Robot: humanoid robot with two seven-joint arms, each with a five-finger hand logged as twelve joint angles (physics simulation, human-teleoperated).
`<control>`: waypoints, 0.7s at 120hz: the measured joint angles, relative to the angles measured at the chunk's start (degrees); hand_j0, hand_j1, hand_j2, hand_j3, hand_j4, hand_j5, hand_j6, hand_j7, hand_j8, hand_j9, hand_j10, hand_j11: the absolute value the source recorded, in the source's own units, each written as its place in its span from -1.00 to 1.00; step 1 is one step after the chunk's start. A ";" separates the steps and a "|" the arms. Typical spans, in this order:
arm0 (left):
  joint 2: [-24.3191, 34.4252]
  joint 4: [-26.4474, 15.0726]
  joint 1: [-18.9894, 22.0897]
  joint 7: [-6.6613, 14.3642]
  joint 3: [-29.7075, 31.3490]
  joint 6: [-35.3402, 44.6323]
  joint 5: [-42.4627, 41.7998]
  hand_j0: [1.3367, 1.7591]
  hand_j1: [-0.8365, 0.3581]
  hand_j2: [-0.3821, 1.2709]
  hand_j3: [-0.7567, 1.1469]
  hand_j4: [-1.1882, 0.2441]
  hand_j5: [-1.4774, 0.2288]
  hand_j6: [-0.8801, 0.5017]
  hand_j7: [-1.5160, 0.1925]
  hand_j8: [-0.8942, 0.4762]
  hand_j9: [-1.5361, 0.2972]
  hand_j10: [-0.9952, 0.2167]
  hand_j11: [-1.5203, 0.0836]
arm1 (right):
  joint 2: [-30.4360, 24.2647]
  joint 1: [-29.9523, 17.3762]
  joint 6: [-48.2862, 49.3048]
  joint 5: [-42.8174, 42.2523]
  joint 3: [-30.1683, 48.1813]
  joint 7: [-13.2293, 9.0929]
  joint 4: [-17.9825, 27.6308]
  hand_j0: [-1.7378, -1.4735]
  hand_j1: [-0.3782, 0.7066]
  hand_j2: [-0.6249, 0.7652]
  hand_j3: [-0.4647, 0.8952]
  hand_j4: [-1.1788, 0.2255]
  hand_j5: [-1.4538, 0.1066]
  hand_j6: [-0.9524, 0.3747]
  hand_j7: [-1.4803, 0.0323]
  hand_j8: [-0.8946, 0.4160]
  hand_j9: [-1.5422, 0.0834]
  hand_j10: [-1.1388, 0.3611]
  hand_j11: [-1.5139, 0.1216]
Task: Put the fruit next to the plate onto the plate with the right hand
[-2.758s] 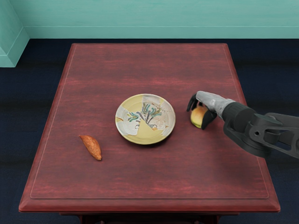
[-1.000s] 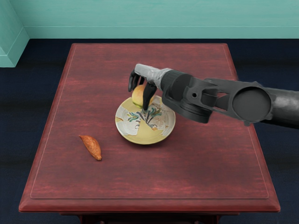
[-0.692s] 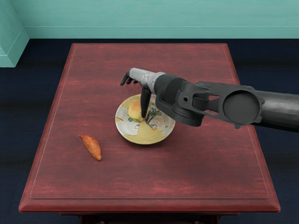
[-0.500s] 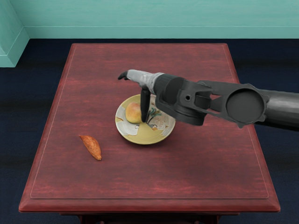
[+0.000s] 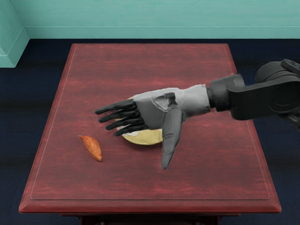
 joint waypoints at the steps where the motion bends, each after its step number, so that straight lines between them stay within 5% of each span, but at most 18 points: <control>1: 0.00 0.00 0.00 0.00 0.00 0.00 0.00 0.52 0.97 -0.54 -0.20 0.65 0.72 0.26 0.76 0.29 0.66 0.63 0.88 | -0.52 -0.50 0.19 0.59 0.33 0.00 -0.19 -0.40 -0.93 -0.09 -0.32 0.66 0.84 0.42 0.94 0.36 0.88 0.51 0.83; 49: 0.00 -0.04 -0.09 0.00 0.00 -0.04 0.00 0.52 0.97 -0.54 -0.21 0.65 0.72 0.26 0.76 0.29 0.66 0.63 0.88 | -19.93 -14.21 2.45 20.41 1.42 0.00 -16.03 -0.40 -0.94 -0.10 -0.32 0.68 0.86 0.44 0.95 0.37 0.90 0.52 0.85; 84: 0.00 0.17 0.03 -0.01 -0.02 0.00 0.02 0.52 0.97 -0.54 -0.21 0.65 0.72 0.26 0.76 0.29 0.66 0.63 0.88 | -27.12 -15.15 2.52 23.13 -1.78 0.00 -18.76 -0.40 -0.95 -0.10 -0.32 0.68 0.86 0.44 0.96 0.37 0.90 0.52 0.85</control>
